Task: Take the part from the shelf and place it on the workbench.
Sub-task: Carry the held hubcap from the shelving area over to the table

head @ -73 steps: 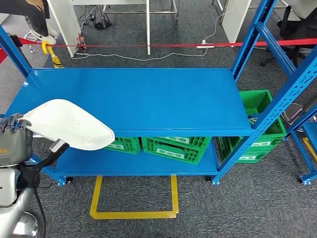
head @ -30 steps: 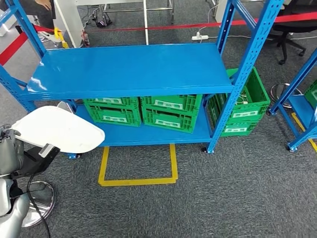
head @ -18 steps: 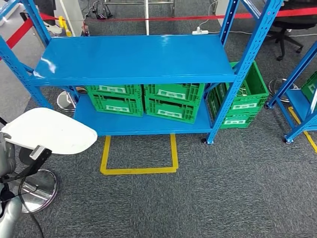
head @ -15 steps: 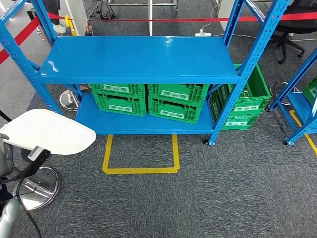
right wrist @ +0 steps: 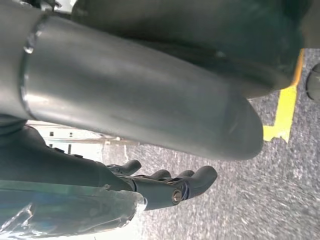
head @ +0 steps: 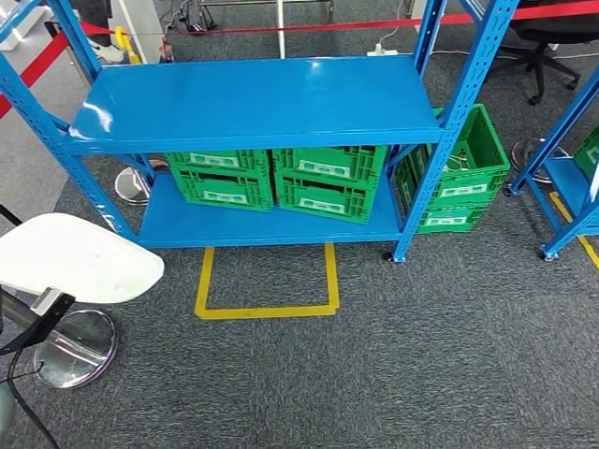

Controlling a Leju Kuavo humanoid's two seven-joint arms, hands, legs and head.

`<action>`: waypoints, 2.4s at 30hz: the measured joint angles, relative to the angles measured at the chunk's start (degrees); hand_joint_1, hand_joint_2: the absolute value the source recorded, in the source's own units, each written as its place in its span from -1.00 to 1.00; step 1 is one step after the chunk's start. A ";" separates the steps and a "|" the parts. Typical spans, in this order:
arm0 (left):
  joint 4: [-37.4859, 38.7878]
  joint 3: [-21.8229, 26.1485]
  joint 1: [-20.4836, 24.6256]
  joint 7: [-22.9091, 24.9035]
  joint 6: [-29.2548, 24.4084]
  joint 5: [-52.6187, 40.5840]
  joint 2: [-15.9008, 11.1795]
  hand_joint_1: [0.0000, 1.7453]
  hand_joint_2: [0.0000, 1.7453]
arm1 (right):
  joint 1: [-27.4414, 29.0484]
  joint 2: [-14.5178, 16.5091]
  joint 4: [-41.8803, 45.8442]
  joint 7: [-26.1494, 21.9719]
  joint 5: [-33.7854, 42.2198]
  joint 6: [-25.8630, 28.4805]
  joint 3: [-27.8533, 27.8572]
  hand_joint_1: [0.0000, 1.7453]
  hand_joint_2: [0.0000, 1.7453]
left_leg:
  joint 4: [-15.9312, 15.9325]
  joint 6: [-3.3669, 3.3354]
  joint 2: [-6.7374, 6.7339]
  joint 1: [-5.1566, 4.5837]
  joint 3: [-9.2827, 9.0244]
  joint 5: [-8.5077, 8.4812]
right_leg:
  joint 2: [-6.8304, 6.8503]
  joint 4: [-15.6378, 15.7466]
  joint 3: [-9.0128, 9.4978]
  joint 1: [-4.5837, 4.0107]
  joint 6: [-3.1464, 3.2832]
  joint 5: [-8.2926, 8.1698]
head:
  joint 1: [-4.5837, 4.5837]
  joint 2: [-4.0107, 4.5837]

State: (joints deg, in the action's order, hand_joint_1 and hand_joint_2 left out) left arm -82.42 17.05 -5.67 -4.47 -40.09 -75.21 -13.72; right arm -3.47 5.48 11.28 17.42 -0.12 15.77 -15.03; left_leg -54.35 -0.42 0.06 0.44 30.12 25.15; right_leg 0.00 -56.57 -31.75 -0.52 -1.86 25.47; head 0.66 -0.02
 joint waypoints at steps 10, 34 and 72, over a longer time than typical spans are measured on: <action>-0.35 4.08 -1.11 -2.02 -0.02 0.55 0.56 1.00 1.00 | -0.32 0.38 0.04 -0.02 -2.01 2.03 -1.73 -1.00 -1.00 | 2.23 2.95 3.42 3.07 0.56 -2.53 | -1.43 -6.26 -1.18 2.45 -3.83 3.63 | -0.41 0.00; -0.15 6.89 -0.19 -4.18 -0.15 0.41 0.40 1.00 1.00 | -0.51 1.45 0.15 0.02 -2.87 3.57 -2.69 -1.00 -1.00 | -3.18 0.96 -0.76 0.26 4.05 -0.59 | 2.40 -8.37 -1.39 0.29 -0.28 7.65 | 0.28 0.00; 0.35 8.01 1.15 -5.58 -0.13 -0.48 0.68 1.00 1.00 | -0.46 1.58 0.15 0.57 -2.80 3.25 -2.69 -1.00 -1.00 | -2.40 0.72 5.55 0.26 3.67 -1.65 | -3.03 -7.13 -2.35 0.78 0.48 3.22 | 0.81 0.00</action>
State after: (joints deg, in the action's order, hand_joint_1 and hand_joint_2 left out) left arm -82.07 25.05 -4.52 -10.05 -40.22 -75.69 -13.04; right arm -3.93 7.06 11.43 17.99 -2.93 19.02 -17.73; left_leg -56.75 0.31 5.60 0.70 33.79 23.50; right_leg -3.03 -63.70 -34.09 0.26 -1.39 28.70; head 1.46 -0.02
